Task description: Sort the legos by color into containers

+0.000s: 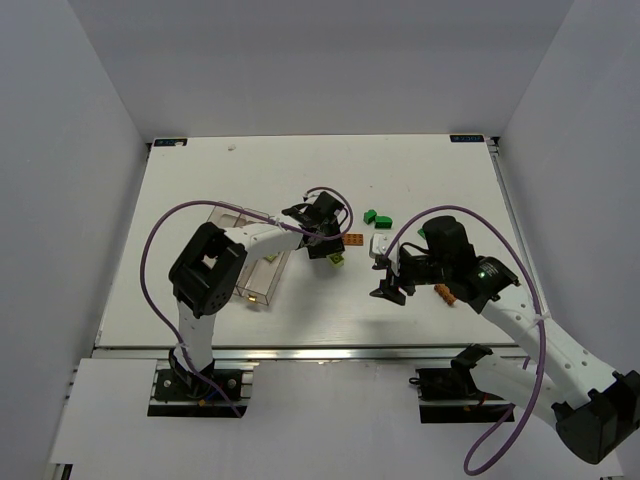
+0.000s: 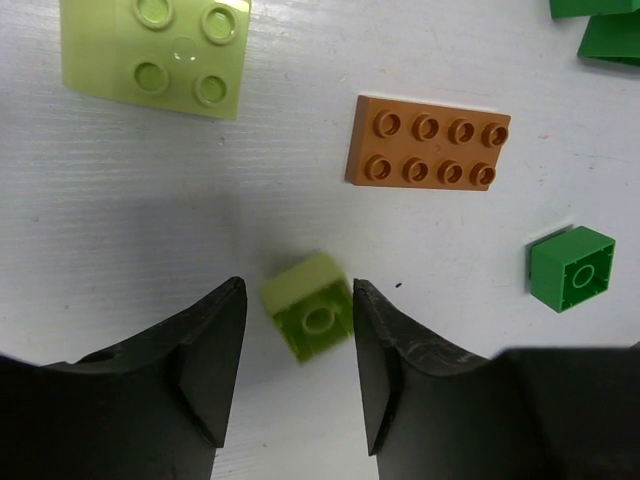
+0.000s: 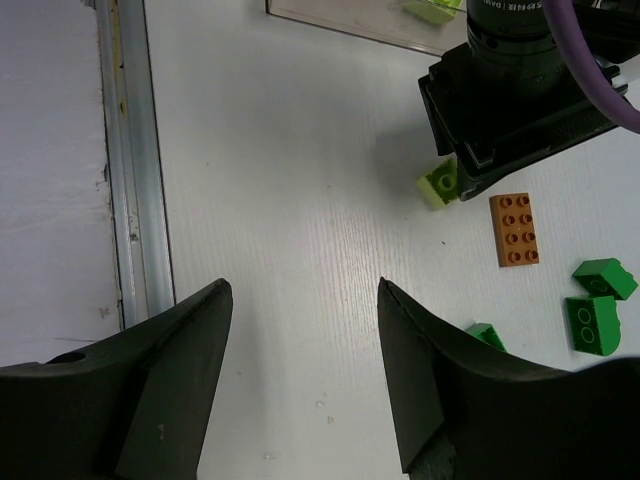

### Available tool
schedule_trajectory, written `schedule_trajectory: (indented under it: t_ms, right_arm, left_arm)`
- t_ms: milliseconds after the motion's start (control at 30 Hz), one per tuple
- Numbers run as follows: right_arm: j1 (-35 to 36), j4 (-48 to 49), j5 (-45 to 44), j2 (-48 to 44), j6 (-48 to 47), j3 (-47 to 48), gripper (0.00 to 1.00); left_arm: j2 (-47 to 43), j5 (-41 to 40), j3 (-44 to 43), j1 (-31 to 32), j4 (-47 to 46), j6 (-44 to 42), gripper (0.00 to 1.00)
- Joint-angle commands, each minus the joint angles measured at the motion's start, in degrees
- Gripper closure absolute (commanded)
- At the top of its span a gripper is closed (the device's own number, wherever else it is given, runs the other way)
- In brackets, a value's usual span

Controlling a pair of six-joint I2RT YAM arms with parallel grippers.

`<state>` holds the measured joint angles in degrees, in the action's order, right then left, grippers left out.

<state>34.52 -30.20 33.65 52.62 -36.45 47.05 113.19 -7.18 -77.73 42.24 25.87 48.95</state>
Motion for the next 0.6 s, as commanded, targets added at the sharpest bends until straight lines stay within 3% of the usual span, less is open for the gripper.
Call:
schedule_trajectory:
  t_ms: [0,267,433,567]
  right_arm:
    - [-0.2,0.3,1.2,-1.0,-0.4,0.1,0.34]
    - [-0.1,0.2,1.3,-1.0,-0.5,0.2,0.34]
    - [-0.1,0.2,1.4,-1.0,-0.5,0.2,0.34]
    - [-0.1,0.2,1.4,-1.0,-0.5,0.2,0.34]
  left_arm:
    - [0.4,1.3,0.1,0.3,-1.0,-0.7,0.44]
    - [-0.7,1.3,0.3,0.3,-0.6,-1.5,0.52]
    - [-1.1,1.4,-0.1,0.3,0.7,-2.0,0.38]
    - [-1.0,1.5,-0.8,0.3,2.8,-3.0,0.33]
